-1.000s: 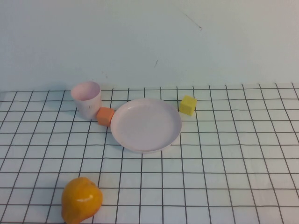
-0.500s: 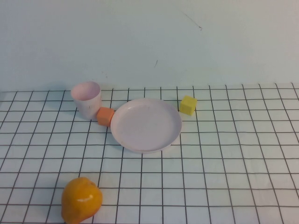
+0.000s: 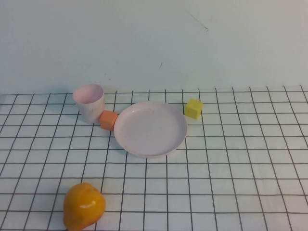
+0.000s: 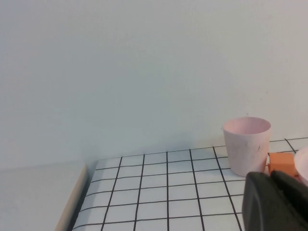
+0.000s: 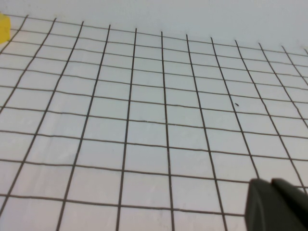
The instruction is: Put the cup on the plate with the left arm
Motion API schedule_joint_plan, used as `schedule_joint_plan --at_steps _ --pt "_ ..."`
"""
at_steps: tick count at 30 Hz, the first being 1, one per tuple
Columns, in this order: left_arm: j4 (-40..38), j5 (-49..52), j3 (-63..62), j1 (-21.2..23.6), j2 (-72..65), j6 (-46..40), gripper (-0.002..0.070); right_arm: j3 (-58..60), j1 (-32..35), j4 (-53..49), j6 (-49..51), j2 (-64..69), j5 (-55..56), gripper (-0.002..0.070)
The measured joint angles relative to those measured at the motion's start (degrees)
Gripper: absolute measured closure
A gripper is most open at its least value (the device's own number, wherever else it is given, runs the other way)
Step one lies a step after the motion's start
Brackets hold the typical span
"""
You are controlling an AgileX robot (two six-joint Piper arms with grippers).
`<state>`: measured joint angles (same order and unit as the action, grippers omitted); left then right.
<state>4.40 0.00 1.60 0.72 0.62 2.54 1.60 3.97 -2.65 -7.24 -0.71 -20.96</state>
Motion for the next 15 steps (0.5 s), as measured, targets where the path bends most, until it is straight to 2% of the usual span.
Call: schedule_joint_plan --at_steps 4,8,15 --pt "0.00 -2.09 0.00 0.00 0.00 0.79 0.0678 0.00 0.00 0.00 0.00 0.00 0.00 0.0678" --pt "0.00 -9.93 0.00 0.00 0.00 4.41 0.0678 0.00 0.00 0.00 0.00 0.00 0.00 0.0678" --pt "-0.07 -20.91 0.00 0.00 0.00 5.88 0.0678 0.00 0.00 0.00 0.00 0.00 0.00 0.0678"
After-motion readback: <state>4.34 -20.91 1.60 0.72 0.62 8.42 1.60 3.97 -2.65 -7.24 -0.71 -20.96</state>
